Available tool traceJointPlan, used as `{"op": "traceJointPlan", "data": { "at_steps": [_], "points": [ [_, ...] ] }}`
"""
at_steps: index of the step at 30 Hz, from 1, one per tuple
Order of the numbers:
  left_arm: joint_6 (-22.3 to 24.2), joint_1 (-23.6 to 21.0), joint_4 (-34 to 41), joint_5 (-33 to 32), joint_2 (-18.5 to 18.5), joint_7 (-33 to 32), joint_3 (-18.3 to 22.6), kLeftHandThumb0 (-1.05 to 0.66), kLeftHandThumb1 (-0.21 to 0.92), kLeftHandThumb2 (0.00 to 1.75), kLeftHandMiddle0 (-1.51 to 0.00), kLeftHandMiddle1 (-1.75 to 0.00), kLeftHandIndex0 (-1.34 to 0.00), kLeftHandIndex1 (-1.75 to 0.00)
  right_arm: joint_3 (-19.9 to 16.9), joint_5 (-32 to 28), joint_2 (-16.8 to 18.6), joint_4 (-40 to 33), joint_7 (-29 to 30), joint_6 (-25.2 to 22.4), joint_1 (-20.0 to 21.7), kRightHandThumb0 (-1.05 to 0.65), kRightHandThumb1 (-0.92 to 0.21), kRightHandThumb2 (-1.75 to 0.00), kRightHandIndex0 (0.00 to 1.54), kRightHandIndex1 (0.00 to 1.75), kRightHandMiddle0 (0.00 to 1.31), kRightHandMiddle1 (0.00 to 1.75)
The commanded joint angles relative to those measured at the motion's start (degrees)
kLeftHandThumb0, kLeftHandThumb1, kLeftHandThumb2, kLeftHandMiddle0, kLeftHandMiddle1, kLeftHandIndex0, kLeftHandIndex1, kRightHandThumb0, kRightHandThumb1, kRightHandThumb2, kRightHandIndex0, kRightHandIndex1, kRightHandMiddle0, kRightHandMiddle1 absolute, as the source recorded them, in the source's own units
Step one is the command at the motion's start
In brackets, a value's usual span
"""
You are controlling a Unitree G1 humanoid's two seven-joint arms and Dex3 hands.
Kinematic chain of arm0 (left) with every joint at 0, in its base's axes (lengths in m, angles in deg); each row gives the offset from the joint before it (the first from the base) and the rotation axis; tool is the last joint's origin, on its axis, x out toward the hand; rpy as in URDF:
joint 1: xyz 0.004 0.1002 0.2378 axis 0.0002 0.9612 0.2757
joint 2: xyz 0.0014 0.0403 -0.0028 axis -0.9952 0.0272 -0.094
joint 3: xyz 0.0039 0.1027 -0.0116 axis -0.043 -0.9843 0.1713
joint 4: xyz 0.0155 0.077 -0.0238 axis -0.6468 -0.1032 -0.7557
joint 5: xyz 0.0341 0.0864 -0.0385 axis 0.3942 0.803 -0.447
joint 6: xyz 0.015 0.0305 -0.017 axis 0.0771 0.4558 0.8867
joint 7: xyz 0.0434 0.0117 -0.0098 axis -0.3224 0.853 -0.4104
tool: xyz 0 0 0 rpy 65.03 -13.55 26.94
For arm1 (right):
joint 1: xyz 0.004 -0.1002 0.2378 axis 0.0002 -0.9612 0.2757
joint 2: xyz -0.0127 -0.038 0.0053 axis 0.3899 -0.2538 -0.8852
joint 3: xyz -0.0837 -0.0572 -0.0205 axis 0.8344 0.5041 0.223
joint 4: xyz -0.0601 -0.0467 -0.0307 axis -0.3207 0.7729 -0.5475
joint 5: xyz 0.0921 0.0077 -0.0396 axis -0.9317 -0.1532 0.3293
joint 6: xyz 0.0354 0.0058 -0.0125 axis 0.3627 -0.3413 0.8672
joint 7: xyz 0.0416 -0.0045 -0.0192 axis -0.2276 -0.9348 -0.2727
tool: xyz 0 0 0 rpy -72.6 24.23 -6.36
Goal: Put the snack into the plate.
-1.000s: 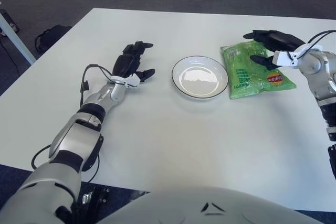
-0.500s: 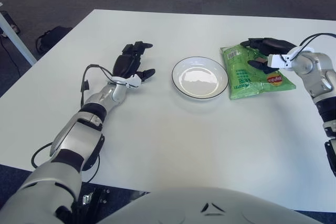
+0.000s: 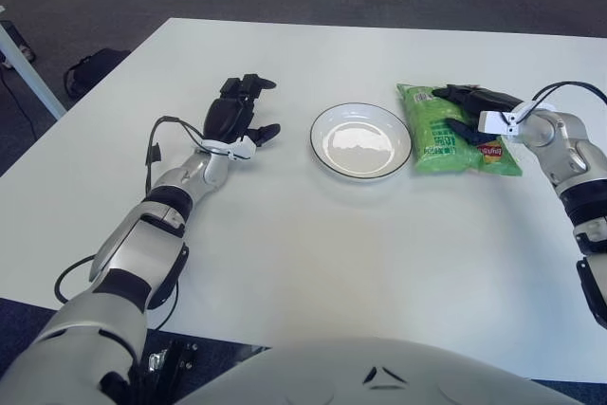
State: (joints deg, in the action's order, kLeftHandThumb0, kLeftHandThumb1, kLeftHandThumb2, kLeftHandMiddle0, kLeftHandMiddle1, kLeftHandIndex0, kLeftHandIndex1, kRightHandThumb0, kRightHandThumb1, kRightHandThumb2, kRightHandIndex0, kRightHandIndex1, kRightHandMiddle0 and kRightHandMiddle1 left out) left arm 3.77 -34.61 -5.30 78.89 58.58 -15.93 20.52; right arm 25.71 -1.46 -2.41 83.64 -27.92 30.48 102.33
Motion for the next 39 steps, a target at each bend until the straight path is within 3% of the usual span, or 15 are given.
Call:
{"op": "traceJointPlan", "data": {
  "at_steps": [1,6,10,14,17,19,20,21,24,25,27,30,32,36,39],
  "points": [
    [-0.3,4.5,-1.4,1.2,1.6,-1.4,-1.5,-0.46,0.83,0.90,-0.24,-0.99,-0.04,-1.46,3.5,0.6,0.9,1.7,-5.5,-0.9,-3.6,-1.05,-0.92,-1.18,0.00,0.00,0.00,0.52],
    [-0.9,4.6,-1.4,1.2,1.6,-2.1,-1.6,-0.44,0.83,0.90,-0.24,-1.02,-0.05,-1.46,4.6,1.7,-0.1,-0.5,-8.2,-3.7,-4.4,-1.03,-0.92,-1.18,0.00,0.00,0.00,0.55],
    [-1.1,4.7,-1.3,1.2,1.4,-2.3,-1.6,-0.44,0.83,0.91,-0.24,-1.03,-0.05,-1.46,5.0,3.2,0.2,-0.3,-6.4,-7.2,-4.7,-1.00,-0.92,-1.14,0.00,0.00,0.00,0.62],
    [-1.5,4.7,-1.4,1.1,1.4,-2.3,-1.6,-0.44,0.84,0.91,-0.24,-1.04,-0.06,-1.46,4.6,4.5,0.9,0.9,-2.1,-10.1,-4.6,-0.92,-0.92,-1.01,0.00,0.00,0.00,0.91],
    [-1.8,4.7,-1.6,0.9,1.4,-2.2,-1.5,-0.43,0.85,0.91,-0.24,-1.04,-0.08,-1.46,4.1,5.7,1.0,-0.6,2.7,-10.7,-5.3,-0.81,-0.89,-0.79,0.08,0.05,0.06,1.18],
    [-1.9,4.6,-1.7,0.9,1.3,-2.2,-1.5,-0.38,0.89,0.69,-0.25,-1.04,-0.14,-1.63,4.3,6.4,0.8,-1.2,4.4,-10.7,-5.5,-0.69,-0.77,-0.79,0.04,0.50,0.15,1.34],
    [-1.9,4.6,-1.7,0.9,1.3,-2.2,-1.5,-0.37,0.90,0.66,-0.25,-1.04,-0.15,-1.65,4.4,6.7,0.7,-1.5,5.2,-10.7,-5.6,-0.67,-0.75,-0.79,0.03,0.56,0.16,1.37],
    [-2.0,4.6,-1.8,0.9,1.3,-2.2,-1.5,-0.36,0.91,0.61,-0.26,-1.04,-0.16,-1.69,4.2,7.3,0.6,-1.9,7.0,-11.0,-5.9,-0.57,-0.75,-0.75,0.02,0.76,0.24,1.47],
    [-2.1,4.6,-1.9,0.9,1.1,-2.0,-1.4,-0.35,0.92,0.56,-0.26,-1.04,-0.18,-1.73,3.9,8.2,0.8,-2.8,10.0,-11.7,-6.5,-0.47,-0.58,-0.96,0.01,1.42,0.40,1.63],
    [-2.1,4.6,-1.9,0.8,1.1,-1.9,-1.4,-0.35,0.92,0.55,-0.26,-1.04,-0.18,-1.73,3.3,7.9,1.1,-3.0,11.2,-12.1,-6.8,-0.45,-0.53,-1.03,0.00,1.54,0.44,1.67],
    [-2.1,4.6,-1.9,0.8,1.1,-1.8,-1.4,-0.35,0.92,0.54,-0.26,-1.03,-0.18,-1.74,2.2,7.3,1.7,-3.4,13.4,-12.8,-7.4,-0.23,-0.41,-1.19,0.18,1.64,0.54,1.71],
    [-2.1,4.6,-2.0,0.7,1.1,-1.7,-1.3,-0.35,0.92,0.53,-0.26,-1.03,-0.18,-1.74,1.3,6.6,2.3,-3.7,15.6,-13.4,-7.9,-0.07,-0.24,-1.37,0.47,1.59,0.67,1.73],
    [-2.2,4.6,-2.0,0.7,1.0,-1.6,-1.3,-0.35,0.92,0.53,-0.26,-1.03,-0.18,-1.75,0.8,6.3,2.6,-3.8,16.7,-13.5,-8.1,-0.04,-0.19,-1.42,0.56,1.56,0.70,1.74],
    [-2.4,4.6,-2.0,0.4,1.0,-1.1,-1.1,-0.35,0.92,0.53,-0.26,-1.03,-0.19,-1.75,-1.4,4.8,3.8,-3.4,20.2,-13.8,-8.8,0.00,-0.12,-1.47,0.74,1.50,0.66,1.75],
    [-2.4,4.7,-2.0,0.2,1.1,-0.7,-1.0,-0.35,0.92,0.53,-0.26,-1.03,-0.19,-1.75,-2.4,4.4,4.4,-3.7,21.5,-14.6,-9.2,0.00,-0.10,-1.48,0.80,1.49,0.63,1.75]
  ]
}}
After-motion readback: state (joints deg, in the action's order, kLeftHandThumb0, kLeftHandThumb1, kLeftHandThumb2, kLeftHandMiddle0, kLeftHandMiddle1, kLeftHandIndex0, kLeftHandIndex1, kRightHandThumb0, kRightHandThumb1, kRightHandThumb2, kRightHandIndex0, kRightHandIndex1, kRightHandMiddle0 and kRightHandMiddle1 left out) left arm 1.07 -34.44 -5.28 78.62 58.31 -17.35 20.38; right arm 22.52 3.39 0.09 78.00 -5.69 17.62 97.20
